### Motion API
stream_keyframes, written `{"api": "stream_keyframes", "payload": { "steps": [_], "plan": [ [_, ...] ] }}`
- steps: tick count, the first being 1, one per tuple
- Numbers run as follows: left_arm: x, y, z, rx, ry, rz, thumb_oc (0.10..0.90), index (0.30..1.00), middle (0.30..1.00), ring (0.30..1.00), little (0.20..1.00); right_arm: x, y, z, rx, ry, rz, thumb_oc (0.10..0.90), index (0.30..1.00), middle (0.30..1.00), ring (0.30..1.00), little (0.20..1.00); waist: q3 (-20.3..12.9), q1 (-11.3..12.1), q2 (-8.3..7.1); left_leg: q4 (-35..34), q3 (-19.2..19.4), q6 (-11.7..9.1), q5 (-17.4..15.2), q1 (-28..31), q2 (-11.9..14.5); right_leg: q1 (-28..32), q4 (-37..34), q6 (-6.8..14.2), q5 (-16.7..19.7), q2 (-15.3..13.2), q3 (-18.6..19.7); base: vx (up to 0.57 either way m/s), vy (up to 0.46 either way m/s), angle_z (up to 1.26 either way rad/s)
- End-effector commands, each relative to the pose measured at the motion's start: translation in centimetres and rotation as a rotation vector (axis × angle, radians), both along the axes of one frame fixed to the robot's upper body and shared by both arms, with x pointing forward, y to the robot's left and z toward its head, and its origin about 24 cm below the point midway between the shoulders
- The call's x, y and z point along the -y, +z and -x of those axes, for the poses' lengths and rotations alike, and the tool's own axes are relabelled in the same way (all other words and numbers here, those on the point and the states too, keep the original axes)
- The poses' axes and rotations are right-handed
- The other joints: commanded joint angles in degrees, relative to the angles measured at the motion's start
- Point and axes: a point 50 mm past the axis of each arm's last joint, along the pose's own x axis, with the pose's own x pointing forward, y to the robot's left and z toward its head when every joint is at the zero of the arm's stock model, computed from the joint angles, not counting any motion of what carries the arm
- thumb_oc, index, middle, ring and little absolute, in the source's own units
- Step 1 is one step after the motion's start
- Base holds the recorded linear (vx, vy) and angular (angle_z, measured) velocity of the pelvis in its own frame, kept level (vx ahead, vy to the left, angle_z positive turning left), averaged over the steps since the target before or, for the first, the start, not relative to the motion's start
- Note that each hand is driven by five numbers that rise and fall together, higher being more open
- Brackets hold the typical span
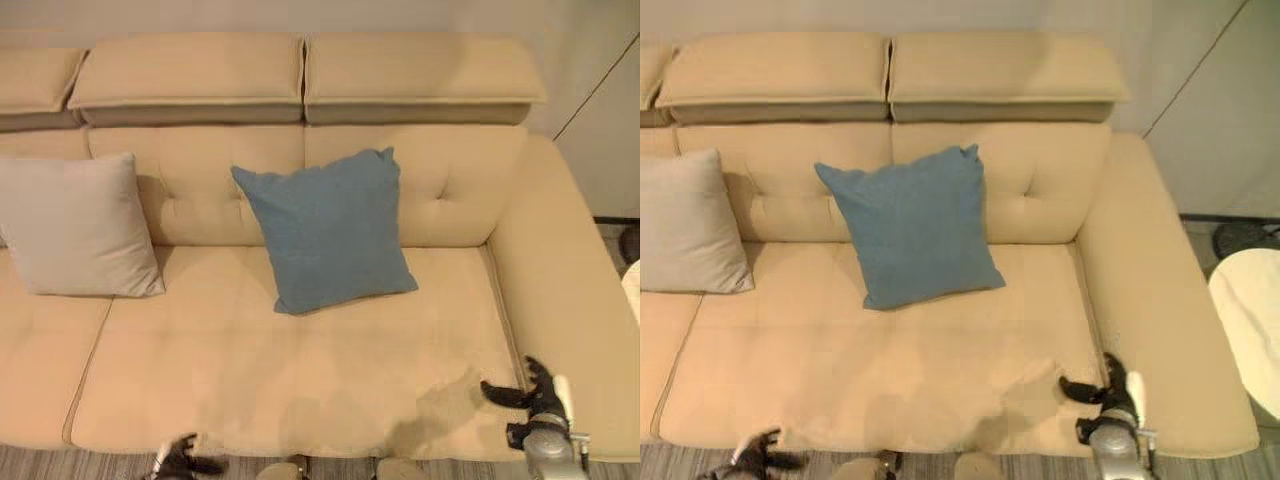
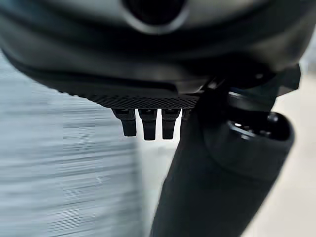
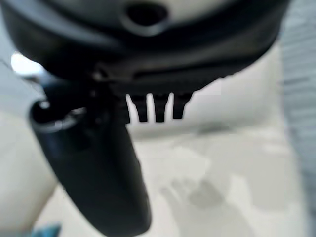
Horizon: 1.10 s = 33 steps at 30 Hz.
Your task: Pick up all the scattered cushions and arrange them neatly on the sofa.
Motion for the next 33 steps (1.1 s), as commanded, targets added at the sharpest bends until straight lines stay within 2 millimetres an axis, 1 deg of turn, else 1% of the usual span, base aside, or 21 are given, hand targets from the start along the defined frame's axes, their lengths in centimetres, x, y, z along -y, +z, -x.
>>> {"api": "stream_keyframes", "payload": {
  "steps": [1, 3, 4, 5, 6, 9, 11, 12, 13, 16, 17, 19, 20, 21, 23, 24, 25, 27, 29, 30, 33],
  "plan": [
    [-1.3, -0.2, 2.6, -0.126, 0.018, -0.069, 0.8, 0.9, 0.9, 0.9, 0.9, 0.3, 0.6, -0.4, 0.063, -0.016, 0.006, 0.8, 0.9, 0.9, 0.9, 0.9, -4.6, 1.1, 1.6, 0.4, 2.0, -1.6, -4.2, -0.9, 1.6, -8.2, 7.5, 5.0, 0.1, 0.6, -0.3, -0.49, 0.107, -0.27],
    [-0.9, -0.4, 3.4, -0.164, -0.016, -0.077, 0.8, 0.9, 0.9, 0.9, 0.9, -1.0, -0.9, 0.6, 0.009, -0.018, -0.034, 0.8, 0.9, 0.9, 0.9, 0.9, -4.6, 2.5, 1.73, 0.4, 2.8, -1.4, -2.8, -2.1, 2.5, -5.6, 12.7, 2.7, -5.6, 2.3, -3.3, -0.32, 0.078, -0.37],
    [-0.9, -0.4, 3.4, -0.163, -0.016, -0.077, 0.8, 0.9, 0.9, 0.9, 0.9, -1.0, -0.9, 0.6, 0.009, -0.018, -0.034, 0.8, 0.9, 0.9, 0.9, 0.9, -4.7, 2.5, 1.73, 0.4, 2.8, -1.4, -2.8, -2.2, 2.5, -5.7, 12.7, 2.7, -5.5, 2.3, -3.3, -0.18, 0.038, -0.25],
    [-0.7, -0.5, 3.6, -0.169, -0.034, -0.075, 0.8, 0.9, 0.9, 0.9, 0.9, -1.3, -1.6, 1.3, -0.022, -0.03, -0.049, 0.8, 0.9, 0.9, 0.9, 0.9, -5.1, 3.1, 1.56, 0.4, 2.9, -1.1, -2.5, -2.4, 2.5, -3.6, 15.0, 2.0, -8.1, 3.4, -3.6, -0.25, 0.019, -0.11],
    [-0.3, -0.6, 3.3, -0.151, -0.036, -0.06, 0.8, 0.9, 0.9, 0.9, 0.9, -1.7, -2.8, 2.5, -0.076, -0.071, -0.084, 0.8, 0.9, 0.9, 0.9, 0.9, -6.3, 4.4, 1.35, 0.4, 3.1, -0.8, -1.6, -3.7, 2.1, 0.3, 17.9, 0.6, -12.4, 5.9, -2.4, -0.31, 0.008, -0.06],
    [-0.4, -0.5, 2.9, -0.112, 0.048, -0.054, 0.8, 0.9, 0.9, 0.9, 0.9, -2.2, -4.8, 4.6, -0.179, -0.184, -0.151, 0.8, 0.9, 0.9, 0.9, 0.9, -7.8, 6.8, 0.45, 0.4, 4.0, -1.2, 1.0, -8.5, 1.9, 4.9, 17.0, -1.1, -15.1, 9.4, 2.1, -0.32, -0.078, -0.14],
    [-0.2, -0.3, 1.5, -0.049, 0.085, -0.048, 0.8, 0.9, 0.9, 0.9, 0.9, -2.4, -5.0, 4.3, -0.208, -0.181, -0.149, 0.8, 0.9, 0.9, 0.9, 0.9, -7.2, 8.4, 0.05, 0.4, 4.5, -2.0, 2.4, -11.2, 2.1, 5.5, 12.9, -2.6, -14.7, 9.0, 1.7, -0.28, -0.125, -0.44],
    [-0.2, -0.3, 1.5, -0.048, 0.085, -0.048, 0.8, 0.9, 0.9, 0.9, 0.9, -2.4, -5.0, 4.3, -0.208, -0.18, -0.15, 0.8, 0.9, 0.9, 0.9, 0.9, -7.2, 8.4, 0.03, 0.4, 4.5, -2.0, 2.3, -11.2, 2.1, 5.5, 12.7, -2.6, -14.7, 9.0, 1.8, -0.36, -0.213, -0.54],
    [-0.2, 0.0, 0.3, -0.014, 0.067, -0.056, 0.8, 0.9, 0.9, 0.9, 0.9, -2.5, -5.3, 4.1, -0.244, -0.161, -0.14, 0.8, 0.9, 0.9, 0.9, 0.9, -6.7, 9.3, 0.28, 0.4, 3.1, -3.3, 2.9, -13.1, 3.3, 5.0, 9.7, -3.4, -15.5, 10.1, 1.7, -0.36, -0.234, -0.22],
    [-0.2, 0.1, -0.4, 0.008, 0.044, -0.066, 0.8, 0.9, 0.9, 0.9, 0.9, -2.0, -5.4, 4.7, -0.285, -0.152, -0.106, 0.8, 0.9, 0.9, 0.9, 0.9, -5.0, 8.7, 0.86, 0.4, 3.1, -4.5, 2.3, -14.3, 4.8, 3.8, 8.7, -4.3, -14.8, 11.2, 1.0, -0.36, -0.207, 0.15],
    [0.6, 0.4, -2.4, 0.06, 0.003, -0.056, 0.8, 0.9, 0.9, 0.9, 0.9, -2.4, -5.9, 5.4, -0.329, -0.148, -0.11, 0.8, 0.9, 0.9, 0.9, 0.9, -2.8, 8.0, 0.81, 0.7, 3.9, -5.1, 1.8, -14.1, 5.5, 3.7, 7.6, -4.4, -13.0, 11.2, -0.6, -0.25, -0.142, 0.21],
    [0.8, 0.5, -2.7, 0.066, -0.001, -0.053, 0.8, 0.9, 0.9, 0.9, 0.9, -2.5, -6.2, 5.9, -0.356, -0.14, -0.108, 0.8, 0.9, 0.9, 0.9, 0.9, -2.1, 7.7, 0.36, 1.8, 4.2, -4.8, 0.9, -13.8, 5.3, 3.7, 7.2, -4.4, -12.2, 10.7, -1.1, -0.27, -0.115, 0.16],
    [0.9, 0.4, -2.4, 0.055, -0.001, -0.053, 0.8, 0.9, 0.9, 0.9, 0.9, -2.9, -6.7, 7.0, -0.416, -0.125, -0.109, 0.8, 0.9, 0.9, 0.9, 0.9, -1.6, 7.4, -0.34, 3.9, 4.3, -4.6, -0.5, -13.3, 5.2, 3.7, 6.8, -4.3, -11.3, 9.8, -1.8, -0.34, -0.074, 0.37],
    [0.9, 0.2, -1.8, 0.035, 0.019, -0.052, 0.8, 0.9, 0.9, 0.9, 0.9, -3.9, -7.6, 8.8, -0.48, -0.124, -0.14, 0.8, 0.9, 0.9, 0.9, 0.9, -2.1, 6.9, -1.13, 9.8, 2.7, -4.4, -1.8, -12.5, 4.9, 3.3, 5.0, -4.0, -9.4, 8.6, -2.7, -0.31, -0.039, 0.44],
    [0.9, -0.1, -0.9, 0.006, 0.041, -0.045, 0.8, 0.9, 0.9, 0.9, 0.9, -4.4, -8.0, 10.0, -0.52, -0.146, -0.167, 0.8, 0.9, 0.9, 0.9, 0.9, -2.9, 6.3, -1.95, 14.4, 2.1, -4.2, -4.4, -10.5, 4.2, 3.0, 4.1, -3.6, -8.6, 7.2, -3.5, -0.19, 0.0, 0.55],
    [0.9, -0.1, -0.9, 0.006, 0.041, -0.045, 0.8, 0.9, 0.9, 0.9, 0.9, -4.4, -8.0, 10.0, -0.52, -0.145, -0.167, 0.8, 0.9, 0.9, 0.9, 0.9, -3.0, 6.2, -1.93, 14.4, 2.0, -4.3, -4.3, -10.7, 4.2, 2.8, 4.1, -3.6, -8.5, 7.2, -3.6, -0.12, 0.042, 0.54],
    [1.0, -0.4, 0.2, -0.037, 0.052, -0.039, 0.8, 0.9, 0.9, 0.9, 0.9, -4.5, -8.3, 10.8, -0.553, -0.162, -0.184, 0.8, 0.9, 0.9, 0.9, 0.9, -4.5, 5.4, -2.22, 15.6, 1.8, -3.9, -7.8, -7.0, 4.3, 2.1, 3.5, -3.4, -8.6, 6.4, -4.4, -0.06, 0.079, 0.37],
    [1.6, -0.7, 1.1, -0.068, 0.065, -0.031, 0.8, 0.9, 0.9, 0.9, 0.9, -4.8, -8.4, 11.3, -0.561, -0.178, -0.202, 0.8, 0.9, 0.9, 0.9, 0.9, -5.2, 5.0, -1.54, 13.2, 0.3, -4.0, -6.8, -5.1, 4.2, 2.4, 4.0, -3.2, -8.6, 6.9, -4.4, -0.02, 0.117, 0.3],
    [1.7, -0.9, 1.7, -0.089, 0.068, -0.031, 0.8, 0.9, 0.9, 0.9, 0.9, -4.8, -8.5, 11.6, -0.561, -0.198, -0.217, 0.8, 0.9, 0.9, 0.9, 0.9, -5.8, 4.6, -1.3, 10.8, 0.6, -4.0, -6.6, -3.4, 4.5, 2.6, 3.9, -3.0, -8.5, 6.9, -4.6, 0.04, 0.094, 0.14],
    [1.9, -1.0, 2.4, -0.109, 0.055, -0.025, 0.8, 0.9, 0.9, 0.9, 0.9, -5.1, -8.6, 12.0, -0.562, -0.227, -0.239, 0.8, 0.9, 0.9, 0.9, 0.9, -7.1, 4.2, -0.74, 7.2, 1.0, -3.8, -6.2, -1.4, 4.6, 2.9, 3.4, -2.6, -8.4, 6.9, -4.9, 0.05, 0.122, 0.03],
    [2.1, -1.0, 2.0, -0.096, 0.053, -0.024, 0.8, 0.9, 0.9, 0.9, 0.9, -5.4, -8.7, 11.4, -0.546, -0.217, -0.249, 0.8, 0.9, 0.9, 0.9, 0.9, -8.2, 3.9, -0.15, 2.9, 1.5, -3.5, -5.4, 0.7, 4.3, 3.0, 2.2, -2.2, -7.9, 6.7, -5.1, 0.02, 0.114, -0.04]
  ]
}}
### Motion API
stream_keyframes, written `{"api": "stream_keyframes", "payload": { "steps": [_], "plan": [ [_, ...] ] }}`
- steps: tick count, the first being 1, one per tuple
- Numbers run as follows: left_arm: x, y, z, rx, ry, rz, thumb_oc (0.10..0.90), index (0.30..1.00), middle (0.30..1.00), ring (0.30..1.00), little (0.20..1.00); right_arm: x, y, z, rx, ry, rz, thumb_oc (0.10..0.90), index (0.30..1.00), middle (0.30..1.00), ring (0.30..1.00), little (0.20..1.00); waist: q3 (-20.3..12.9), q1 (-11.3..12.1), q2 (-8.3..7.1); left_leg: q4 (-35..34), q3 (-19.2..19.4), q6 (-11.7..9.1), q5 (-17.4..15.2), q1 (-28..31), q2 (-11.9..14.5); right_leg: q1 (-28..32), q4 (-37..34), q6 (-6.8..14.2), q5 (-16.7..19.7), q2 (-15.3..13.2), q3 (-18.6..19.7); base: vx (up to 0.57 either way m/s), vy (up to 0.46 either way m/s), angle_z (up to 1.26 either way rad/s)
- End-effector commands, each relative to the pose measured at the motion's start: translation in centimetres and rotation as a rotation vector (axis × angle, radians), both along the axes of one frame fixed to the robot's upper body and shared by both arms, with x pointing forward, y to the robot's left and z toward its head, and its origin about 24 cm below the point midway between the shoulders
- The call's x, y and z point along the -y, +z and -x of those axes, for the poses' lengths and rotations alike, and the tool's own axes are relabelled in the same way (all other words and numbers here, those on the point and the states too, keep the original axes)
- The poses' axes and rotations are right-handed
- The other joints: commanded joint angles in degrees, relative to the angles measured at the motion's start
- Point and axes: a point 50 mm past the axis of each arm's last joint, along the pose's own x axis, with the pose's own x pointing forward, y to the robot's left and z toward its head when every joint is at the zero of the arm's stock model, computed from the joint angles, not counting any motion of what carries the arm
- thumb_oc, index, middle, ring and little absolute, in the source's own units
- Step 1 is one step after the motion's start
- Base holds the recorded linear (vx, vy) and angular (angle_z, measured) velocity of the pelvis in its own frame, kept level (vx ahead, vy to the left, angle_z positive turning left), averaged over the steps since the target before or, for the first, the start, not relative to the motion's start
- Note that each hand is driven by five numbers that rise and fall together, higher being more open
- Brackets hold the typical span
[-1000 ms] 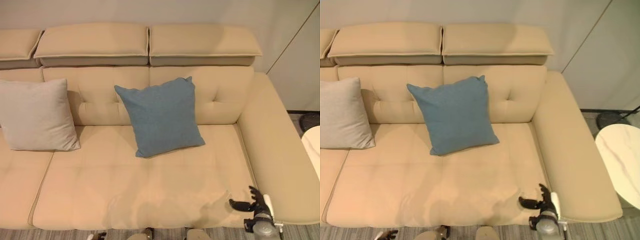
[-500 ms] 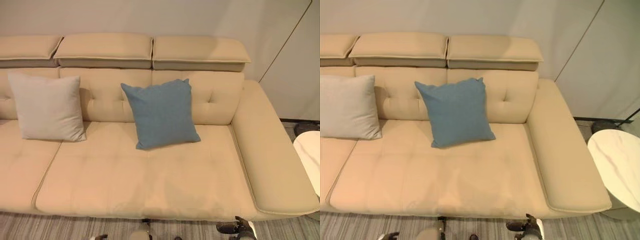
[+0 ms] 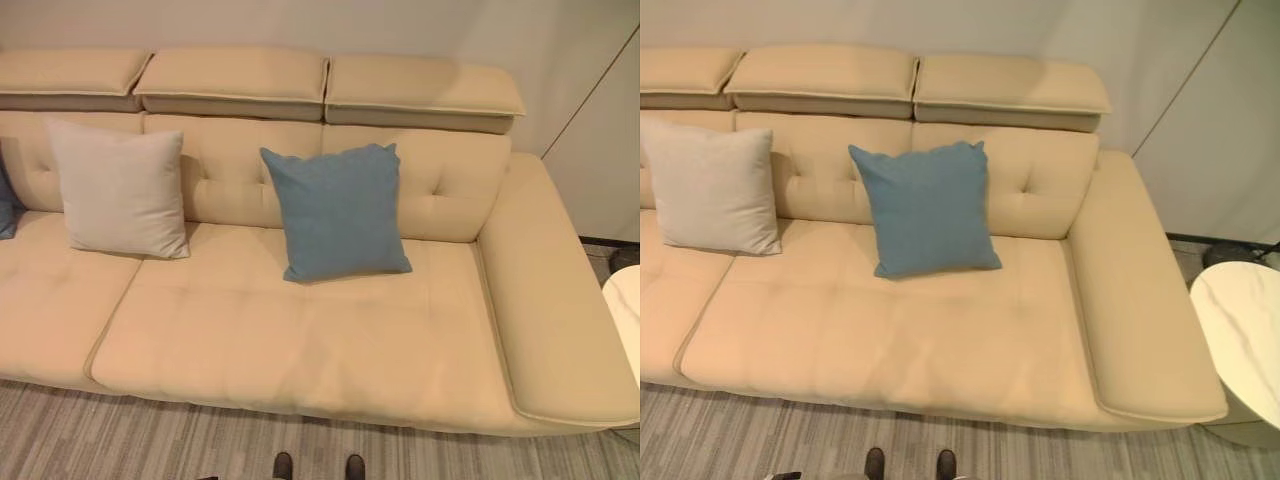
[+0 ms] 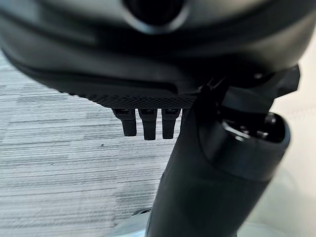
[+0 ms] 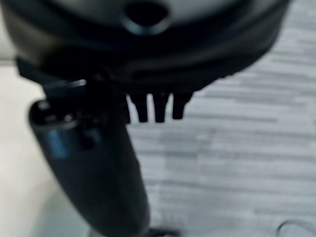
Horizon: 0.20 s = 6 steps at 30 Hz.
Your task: Pick up all the scattered cushions and arrange them neatly on the sofa.
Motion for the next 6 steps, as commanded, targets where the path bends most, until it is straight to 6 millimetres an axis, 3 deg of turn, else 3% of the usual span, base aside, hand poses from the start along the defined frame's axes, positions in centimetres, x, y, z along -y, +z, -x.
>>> {"api": "stream_keyframes", "payload": {
  "steps": [1, 6],
  "plan": [
    [-0.5, 0.2, -0.3, 0.012, -0.023, -0.036, 0.8, 0.9, 0.9, 0.9, 0.9, 0.9, 0.3, -0.1, 0.006, -0.019, 0.028, 0.8, 0.9, 0.9, 0.9, 0.9, -4.3, 0.2, 0.11, 0.2, 0.2, -0.7, -2.0, -4.5, -1.1, -4.0, 2.9, 5.8, -4.3, -0.3, 3.2, -0.04, 0.082, 0.05],
    [-0.3, 0.5, -2.0, 0.056, -0.087, -0.041, 0.8, 0.9, 0.9, 0.9, 0.9, 1.0, 0.7, -2.1, 0.067, 0.025, 0.032, 0.8, 0.9, 0.9, 0.9, 0.9, -5.1, 0.0, 0.39, -1.0, 0.5, -0.4, -2.5, -3.8, -2.0, -3.5, 0.5, 6.6, -3.0, -0.9, 3.1, -0.02, 0.072, 0.01]
  ]
}}
